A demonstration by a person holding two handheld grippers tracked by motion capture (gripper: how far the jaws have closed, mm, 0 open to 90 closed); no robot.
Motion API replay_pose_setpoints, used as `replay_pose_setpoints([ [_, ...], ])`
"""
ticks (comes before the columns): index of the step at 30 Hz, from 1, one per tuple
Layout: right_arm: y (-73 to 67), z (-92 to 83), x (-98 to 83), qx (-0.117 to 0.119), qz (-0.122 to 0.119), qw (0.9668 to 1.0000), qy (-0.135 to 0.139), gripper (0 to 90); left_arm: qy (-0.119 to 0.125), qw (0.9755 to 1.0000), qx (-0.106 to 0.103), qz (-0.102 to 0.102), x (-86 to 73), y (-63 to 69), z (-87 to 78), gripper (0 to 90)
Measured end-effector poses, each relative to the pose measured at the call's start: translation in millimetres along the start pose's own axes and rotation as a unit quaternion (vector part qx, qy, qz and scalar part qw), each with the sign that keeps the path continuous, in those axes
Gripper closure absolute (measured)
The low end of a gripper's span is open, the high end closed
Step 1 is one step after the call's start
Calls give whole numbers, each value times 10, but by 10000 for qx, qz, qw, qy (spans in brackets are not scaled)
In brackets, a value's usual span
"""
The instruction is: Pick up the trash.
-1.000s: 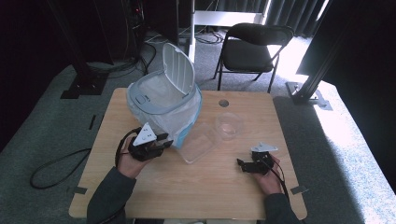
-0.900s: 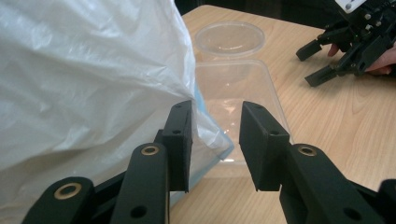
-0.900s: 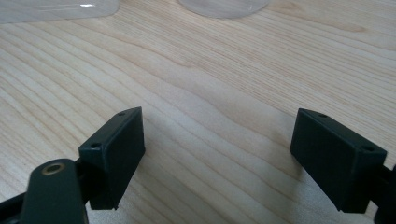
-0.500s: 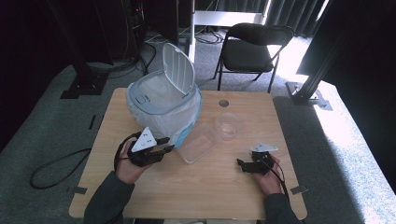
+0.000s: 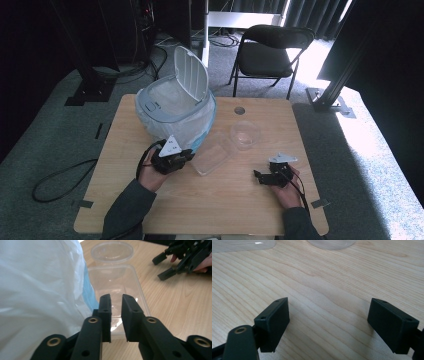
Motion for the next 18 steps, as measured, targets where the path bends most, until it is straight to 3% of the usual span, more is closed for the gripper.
replay_pose_setpoints([
  [7,1,0,0,-1,-5,10000,-2,168,-310,9995,69,71,-140,-14,229,826],
  [13,1,0,0,-1,-5,10000,-2,168,-422,9981,451,65,-232,-172,303,831],
  [18,1,0,0,-1,-5,10000,0,167,-493,9972,559,37,-286,-253,323,848],
])
Point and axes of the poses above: each handheld gripper's, and its own axes: z roughly forward along the jaws, x roughly out of its top, y roughly to its right, the point moved 6 cm from there along z, roughly forward along the jaws, and after that the axes turned 14 degrees about y, right-handed, at the moved point
